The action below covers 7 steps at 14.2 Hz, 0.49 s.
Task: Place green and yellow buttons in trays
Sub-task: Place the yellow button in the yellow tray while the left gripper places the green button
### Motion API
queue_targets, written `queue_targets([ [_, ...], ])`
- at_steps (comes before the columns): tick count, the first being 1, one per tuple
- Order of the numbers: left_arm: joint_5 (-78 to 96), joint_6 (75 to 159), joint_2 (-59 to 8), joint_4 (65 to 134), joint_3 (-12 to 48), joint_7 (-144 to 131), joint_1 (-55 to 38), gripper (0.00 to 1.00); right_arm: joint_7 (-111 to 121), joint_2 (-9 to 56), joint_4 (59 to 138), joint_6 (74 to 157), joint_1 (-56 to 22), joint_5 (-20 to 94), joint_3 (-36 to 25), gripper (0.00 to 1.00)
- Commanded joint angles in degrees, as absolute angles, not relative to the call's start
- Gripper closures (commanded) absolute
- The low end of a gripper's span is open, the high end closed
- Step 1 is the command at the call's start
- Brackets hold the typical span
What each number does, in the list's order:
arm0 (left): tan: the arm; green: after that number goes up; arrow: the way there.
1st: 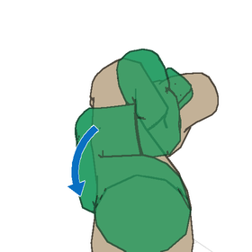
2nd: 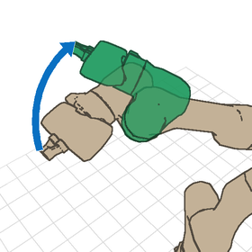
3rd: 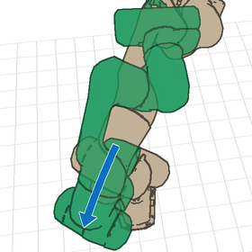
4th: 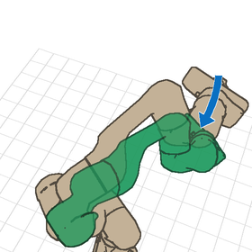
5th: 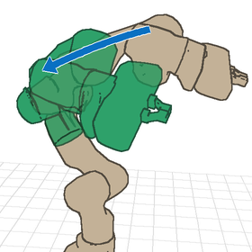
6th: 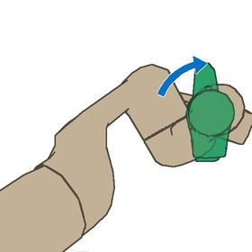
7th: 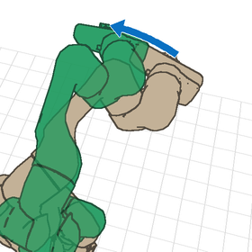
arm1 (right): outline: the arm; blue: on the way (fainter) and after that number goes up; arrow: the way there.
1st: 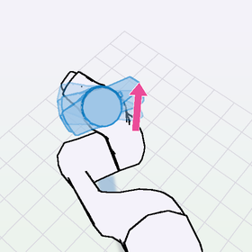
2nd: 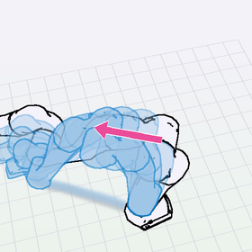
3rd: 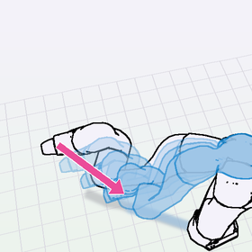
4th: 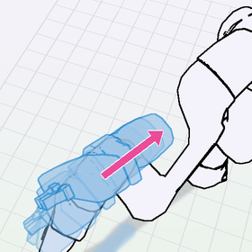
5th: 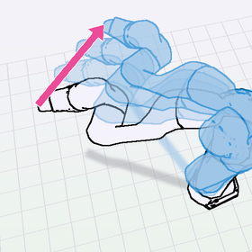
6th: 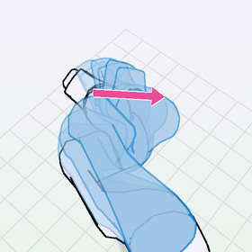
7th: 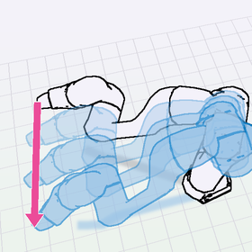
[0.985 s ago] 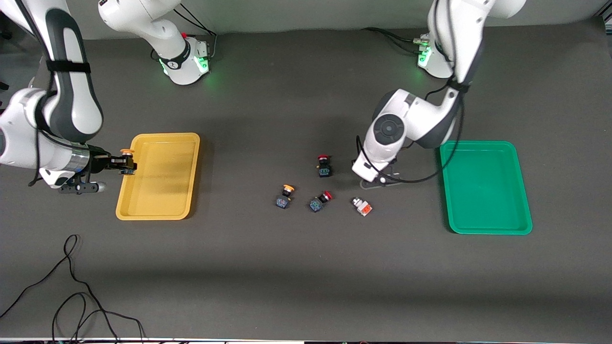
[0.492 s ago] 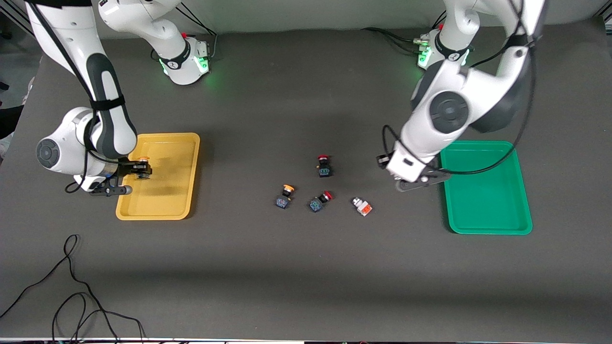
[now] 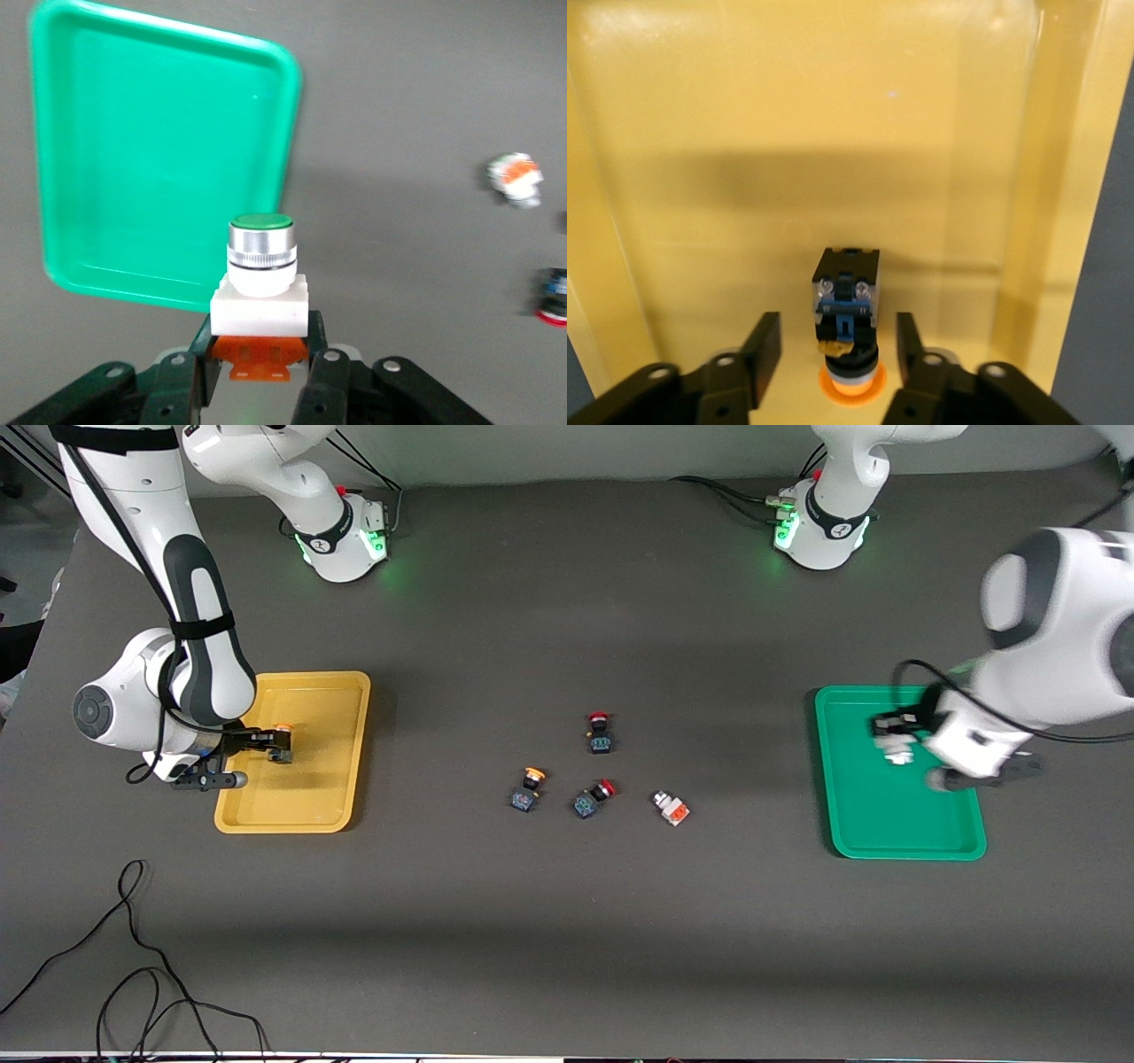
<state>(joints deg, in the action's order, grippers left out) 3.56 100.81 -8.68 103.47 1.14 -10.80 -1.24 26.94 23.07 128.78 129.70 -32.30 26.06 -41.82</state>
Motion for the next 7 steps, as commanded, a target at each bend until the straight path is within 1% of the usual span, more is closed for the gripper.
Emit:
queue_targets([
  [1, 0.6, 107.6, -9.2, 109.0, 2.0, -3.5, 3.4, 0.68, 28.6, 23.6, 127.7, 128.2, -33.1, 28.0, -42.3, 0.0],
  [3, -0.1, 116.1, -9.8, 114.9, 1.9, 2.0, 7.4, 0.68, 28.1, 23.0, 125.7, 124.3, -33.5, 28.0, -42.1, 0.0],
  [4, -0.4, 121.0, -11.3, 117.4, 1.9, 4.5, 8.9, 0.68, 27.4, 22.6, 123.9, 121.1, -33.5, 28.0, -42.1, 0.0],
  [6, -5.0, 128.0, -14.6, 121.0, 1.9, 7.9, 11.7, 0.68, 25.8, 22.2, 116.2, 112.3, -33.4, 28.0, -42.3, 0.0],
  [7, -5.7, 130.3, -15.5, 122.5, 2.0, 9.0, 12.8, 0.68, 24.5, 22.5, 112.3, 109.2, -33.4, 28.0, -42.1, 0.0],
])
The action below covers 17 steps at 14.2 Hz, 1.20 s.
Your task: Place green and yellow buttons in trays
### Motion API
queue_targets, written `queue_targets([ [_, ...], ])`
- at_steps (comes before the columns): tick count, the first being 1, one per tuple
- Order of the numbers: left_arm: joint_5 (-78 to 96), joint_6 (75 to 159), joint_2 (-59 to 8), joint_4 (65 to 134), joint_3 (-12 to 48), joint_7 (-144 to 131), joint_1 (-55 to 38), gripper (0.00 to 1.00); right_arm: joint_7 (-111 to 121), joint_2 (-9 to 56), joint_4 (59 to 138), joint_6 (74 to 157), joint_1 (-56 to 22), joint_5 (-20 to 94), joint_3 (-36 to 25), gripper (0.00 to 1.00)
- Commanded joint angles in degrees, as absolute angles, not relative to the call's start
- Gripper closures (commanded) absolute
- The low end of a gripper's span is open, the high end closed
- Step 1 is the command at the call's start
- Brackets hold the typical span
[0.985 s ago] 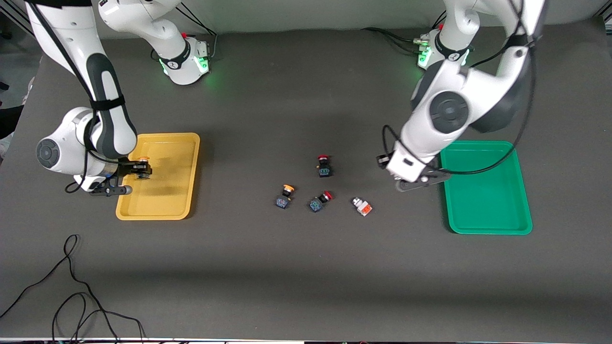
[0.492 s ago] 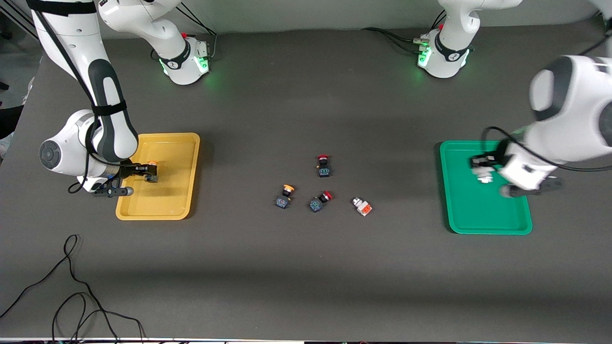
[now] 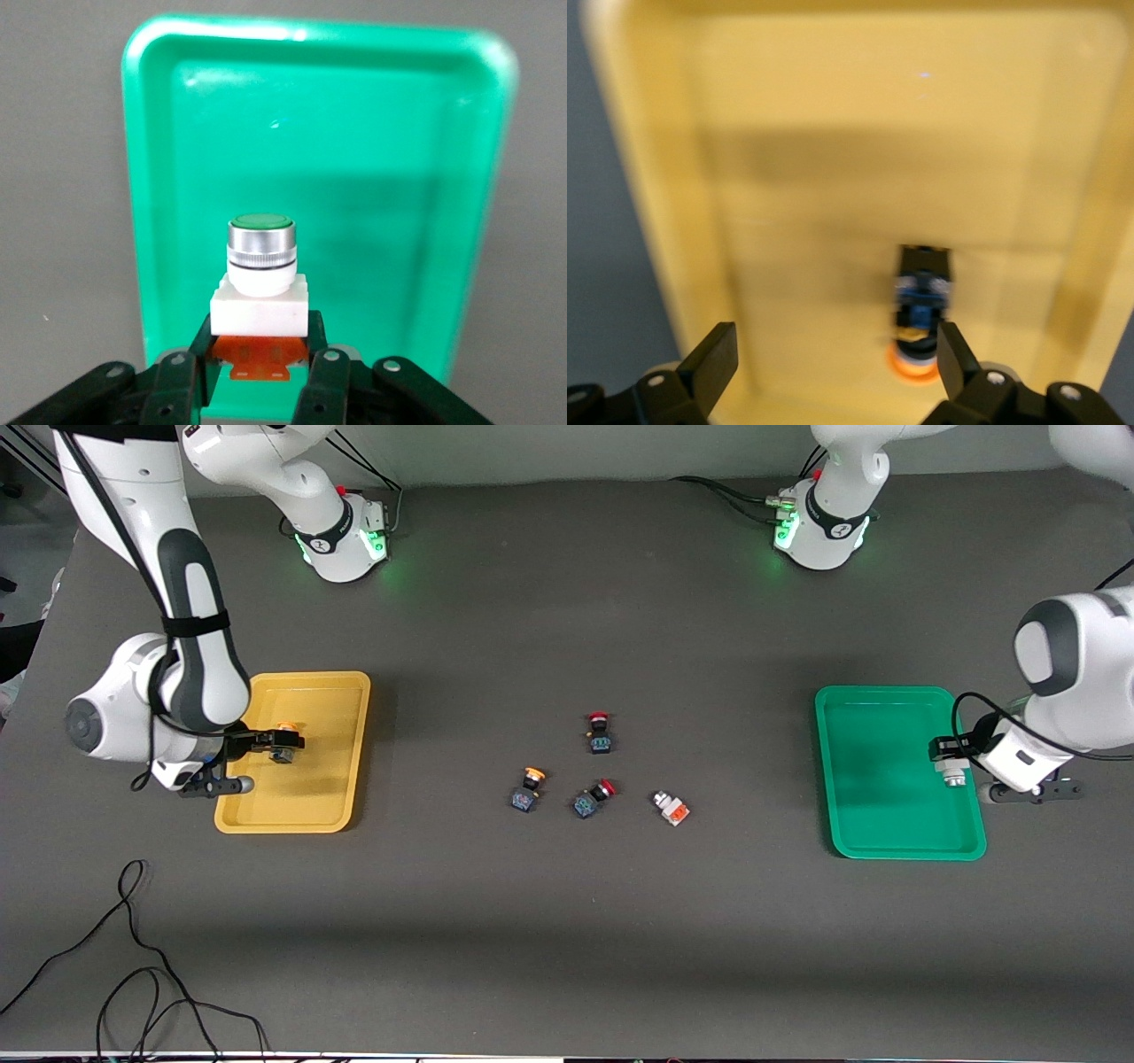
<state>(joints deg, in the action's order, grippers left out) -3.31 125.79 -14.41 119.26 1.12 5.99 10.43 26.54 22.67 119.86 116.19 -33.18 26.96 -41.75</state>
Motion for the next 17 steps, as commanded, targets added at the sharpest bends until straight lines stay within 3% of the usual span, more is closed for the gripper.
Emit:
queue_targets([
  [1, -6.1, 132.7, -17.8, 123.2, 1.9, 9.7, 13.0, 0.68, 23.4, 22.7, 109.5, 108.6, -33.6, 28.6, -41.1, 0.0],
  [4, -7.3, 137.4, -22.1, 123.5, 2.0, 11.6, 15.5, 0.67, 10.3, 27.6, 100.2, 109.3, -37.9, 32.3, -35.5, 0.0],
  [6, -7.3, 137.3, -22.1, 123.5, 2.0, 11.9, 15.4, 0.6, 2.9, 32.8, 96.2, 112.8, -41.2, 38.3, -32.4, 0.0],
  [8, -7.3, 136.5, -21.9, 123.0, 2.0, 12.0, 15.4, 0.0, -1.7, 36.2, 94.5, 118.0, -43.8, 45.2, -31.3, 0.0],
  [11, -7.2, 130.0, -20.1, 119.7, 2.3, 12.0, 15.2, 0.0, -11.6, 41.0, 91.9, 123.4, -48.9, 47.9, -30.0, 0.0],
  [17, -1.1, 101.8, -16.3, 100.0, 4.0, 11.7, 14.3, 0.0, -22.0, 48.4, 88.0, 131.2, -51.8, 48.1, -26.4, 0.0],
])
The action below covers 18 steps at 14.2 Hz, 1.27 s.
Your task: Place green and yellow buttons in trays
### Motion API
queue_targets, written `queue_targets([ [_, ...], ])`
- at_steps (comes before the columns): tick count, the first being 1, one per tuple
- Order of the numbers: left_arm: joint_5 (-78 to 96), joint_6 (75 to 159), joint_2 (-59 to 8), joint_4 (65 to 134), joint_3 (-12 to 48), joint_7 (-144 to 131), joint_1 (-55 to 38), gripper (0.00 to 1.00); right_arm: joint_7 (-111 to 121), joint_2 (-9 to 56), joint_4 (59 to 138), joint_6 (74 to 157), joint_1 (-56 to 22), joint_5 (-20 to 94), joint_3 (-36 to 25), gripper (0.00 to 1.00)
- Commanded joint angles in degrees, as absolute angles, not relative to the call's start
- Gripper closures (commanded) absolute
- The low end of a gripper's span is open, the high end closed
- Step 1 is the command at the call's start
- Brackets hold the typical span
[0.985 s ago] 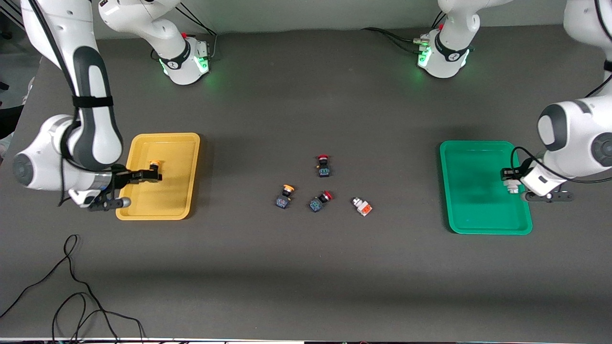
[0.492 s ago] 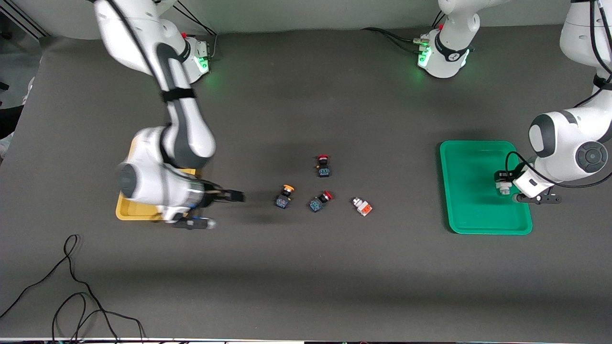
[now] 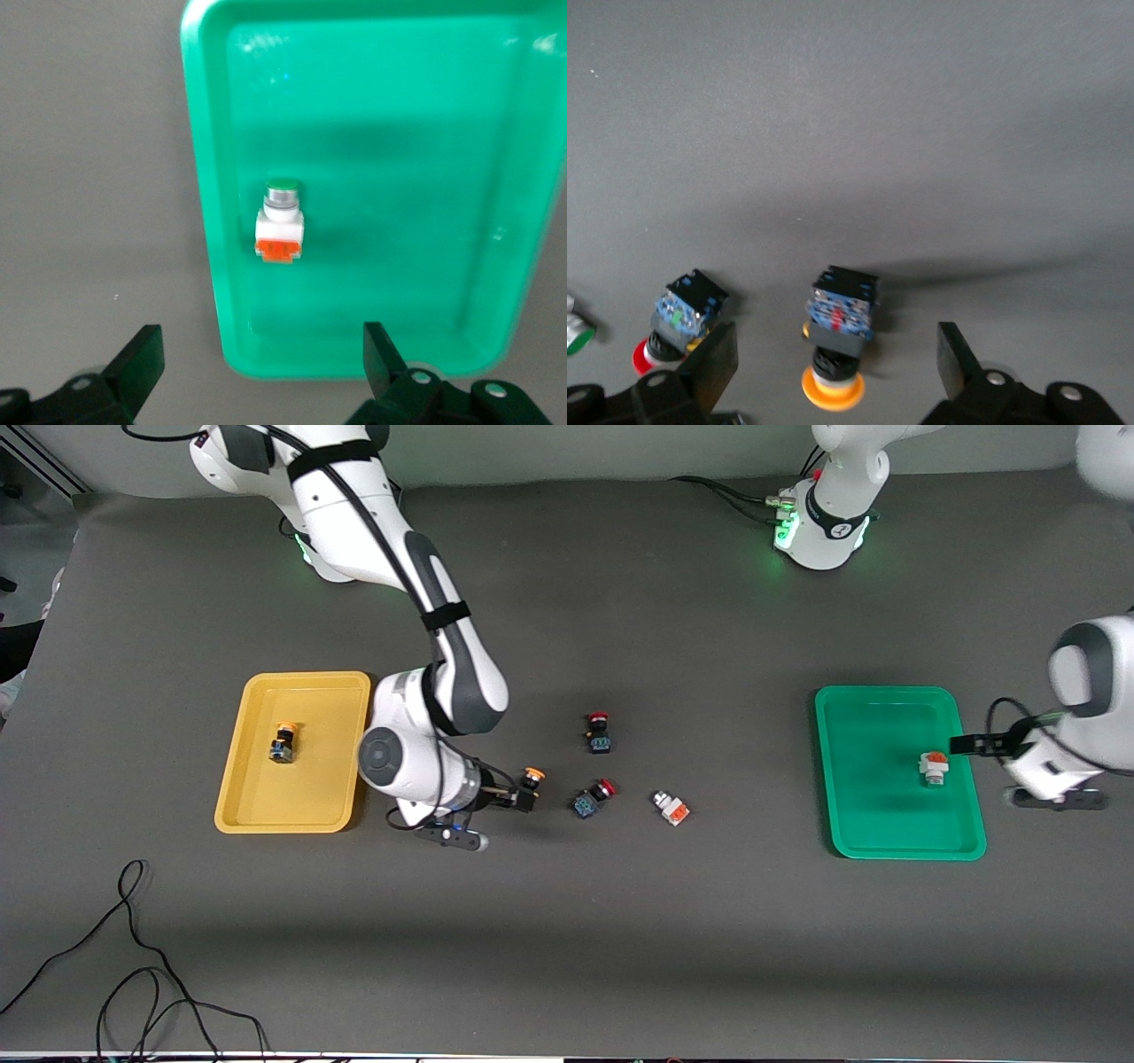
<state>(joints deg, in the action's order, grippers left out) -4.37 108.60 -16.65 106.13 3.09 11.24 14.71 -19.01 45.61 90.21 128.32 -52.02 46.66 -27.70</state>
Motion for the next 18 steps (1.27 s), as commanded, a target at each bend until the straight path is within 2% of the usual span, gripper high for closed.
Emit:
queue_targets([
  [1, 1.7, 100.2, -16.3, 98.1, 4.8, 10.7, 14.1, 0.0, -22.8, 49.1, 87.9, 132.8, -51.7, 48.1, -25.5, 0.0],
  [2, 3.8, 99.7, -16.3, 96.6, 6.2, 8.8, 13.5, 0.0, -23.2, 49.7, 87.9, 133.8, -51.7, 48.1, -24.8, 0.0],
  [3, 4.4, 99.9, -16.3, 96.0, 7.5, 4.4, 12.8, 0.0, -24.5, 50.1, 87.9, 135.1, -51.7, 48.0, -24.1, 0.05],
  [5, 4.4, 100.9, -17.0, 94.8, 10.9, -5.2, 10.0, 0.0, -25.2, 50.2, 88.0, 136.5, -51.8, 47.9, -23.5, 0.22],
  [6, 4.4, 101.4, -17.4, 94.1, 11.5, -10.6, 7.6, 0.0, -25.1, 50.2, 88.0, 136.5, -51.8, 47.8, -23.5, 0.43],
  [8, 4.4, 105.7, -18.6, 93.6, 11.6, -21.2, 0.7, 0.0, -25.1, 50.0, 88.3, 136.4, -51.7, 47.3, -23.5, 1.0],
  [11, 3.8, 111.3, -22.2, 92.6, 11.5, -36.1, -8.2, 0.0, -24.5, 49.0, 89.2, 135.4, -51.4, 47.2, -24.0, 1.0],
  [12, 4.1, 112.5, -23.3, 92.0, 11.5, -42.4, -10.3, 0.0, -23.8, 48.2, 89.2, 132.6, -50.6, 46.5, -24.7, 1.0],
  [15, 4.3, 113.6, -26.0, 90.4, 11.6, -57.5, -13.5, 0.0, -15.6, 43.6, 88.2, 117.9, -48.8, 42.7, -32.8, 1.0],
  [18, 4.3, 116.4, -27.5, 90.0, 11.6, -67.6, -16.6, 0.0, -5.4, 39.1, 87.4, 106.7, -43.8, 42.7, -37.4, 1.0],
])
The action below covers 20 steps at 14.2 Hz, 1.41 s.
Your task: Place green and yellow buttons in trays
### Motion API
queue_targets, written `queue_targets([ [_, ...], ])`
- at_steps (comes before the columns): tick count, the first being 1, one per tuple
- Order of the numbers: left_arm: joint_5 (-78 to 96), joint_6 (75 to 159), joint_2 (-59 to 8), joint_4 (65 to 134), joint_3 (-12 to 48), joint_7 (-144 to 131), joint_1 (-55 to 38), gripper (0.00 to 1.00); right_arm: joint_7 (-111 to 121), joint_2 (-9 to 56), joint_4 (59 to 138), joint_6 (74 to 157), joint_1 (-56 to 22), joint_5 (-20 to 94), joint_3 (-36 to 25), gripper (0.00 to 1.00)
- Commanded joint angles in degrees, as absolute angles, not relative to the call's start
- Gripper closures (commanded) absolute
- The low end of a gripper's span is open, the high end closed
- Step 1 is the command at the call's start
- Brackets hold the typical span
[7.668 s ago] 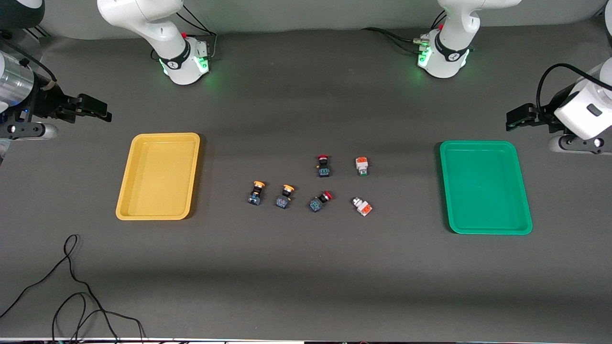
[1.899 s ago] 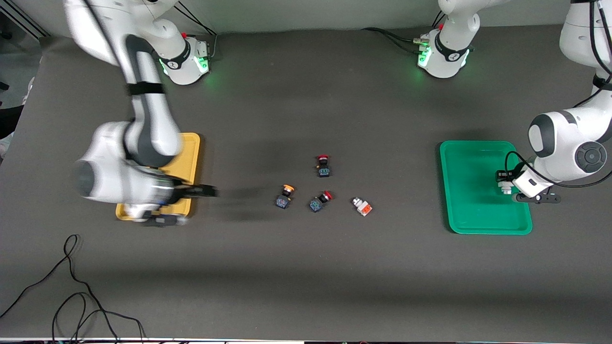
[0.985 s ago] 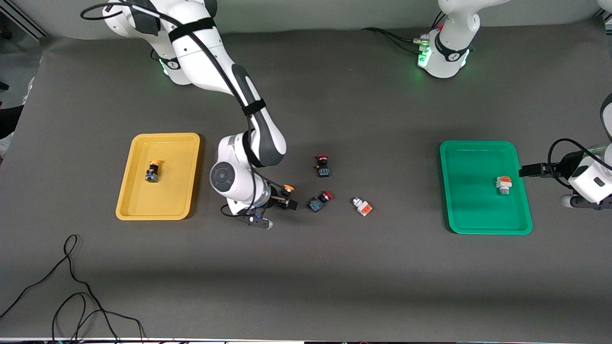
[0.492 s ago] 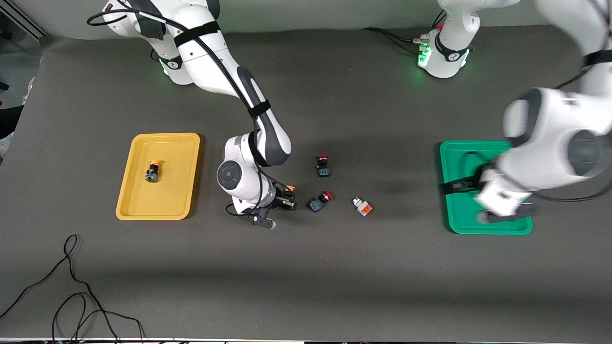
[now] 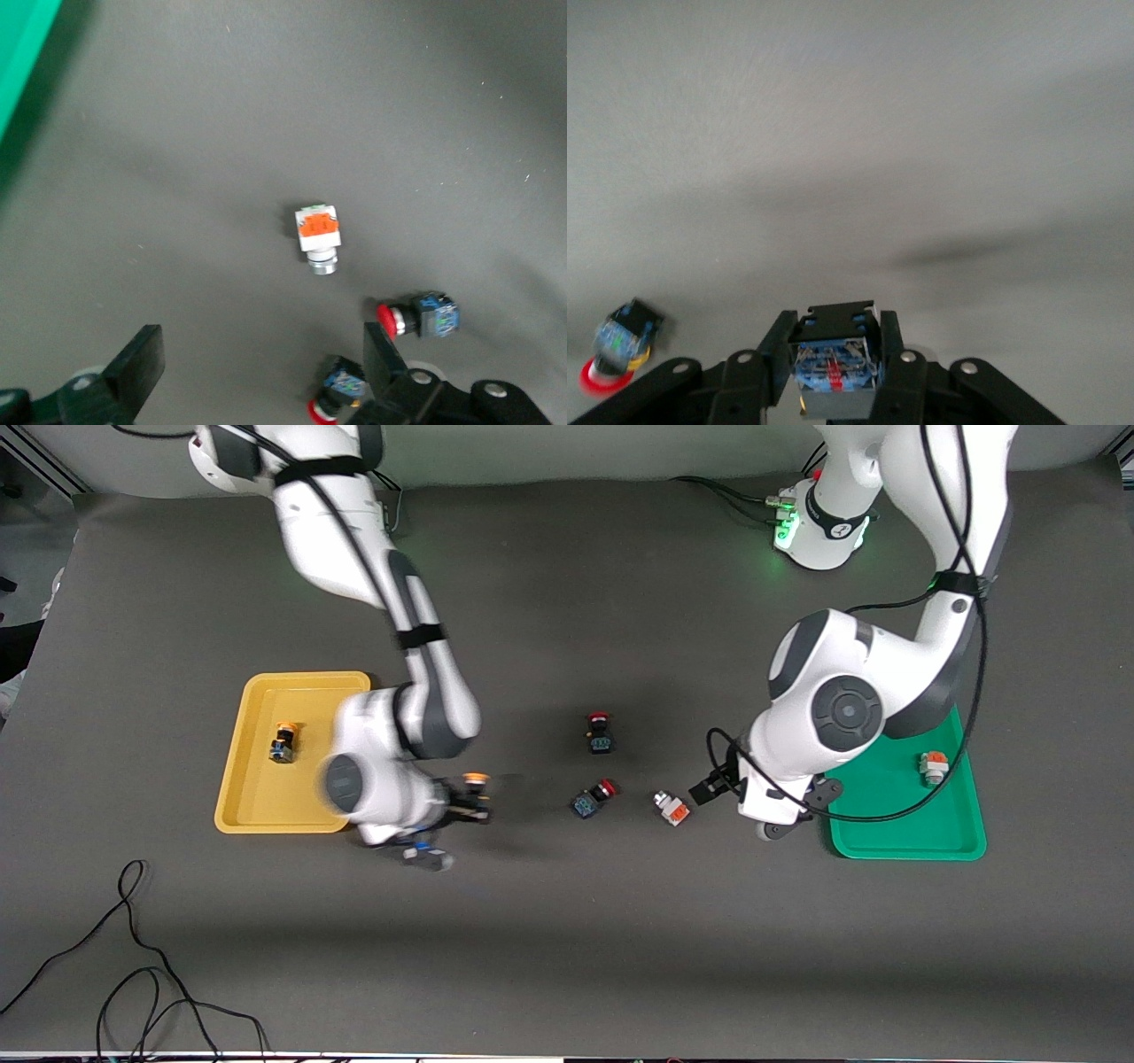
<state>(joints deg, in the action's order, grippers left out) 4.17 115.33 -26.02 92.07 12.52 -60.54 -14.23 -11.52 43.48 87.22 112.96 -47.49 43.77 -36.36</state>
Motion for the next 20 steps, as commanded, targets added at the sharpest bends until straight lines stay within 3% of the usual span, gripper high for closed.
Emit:
queue_targets([
  [1, 3.8, 117.2, -28.4, 90.1, 11.6, -70.1, -17.6, 0.0, -1.4, 37.8, 87.0, 103.0, -40.9, 42.6, -37.7, 1.0],
  [4, 1.5, 120.8, -33.2, 90.4, 11.4, -72.4, -19.2, 0.0, 9.5, 34.4, 87.9, 93.0, -34.1, 40.5, -39.3, 1.0],
  [6, -2.5, 124.9, -37.2, 90.5, 11.4, -75.9, -19.7, 0.0, 15.1, 33.1, 91.4, 91.8, -33.9, 36.8, -42.6, 1.0],
  [13, -7.1, 133.2, -44.0, 90.6, 10.5, -76.7, -19.8, 0.02, 31.3, 34.3, 107.2, 105.1, -32.8, 41.8, -44.5, 1.0],
  [14, -7.1, 133.2, -44.0, 90.6, 10.5, -76.7, -19.8, 0.11, 34.1, 35.6, 107.8, 105.5, -32.6, 43.7, -44.5, 1.0],
  [18, -7.2, 132.6, -43.9, 90.5, 10.5, -78.2, -20.3, 0.64, 35.6, 37.7, 109.3, 106.5, -31.5, 46.2, -44.5, 1.0],
  [20, -7.1, 132.4, -43.5, 90.2, 10.6, -78.4, -20.7, 0.74, 35.7, 37.7, 111.8, 110.3, -32.3, 48.3, -43.9, 1.0],
])
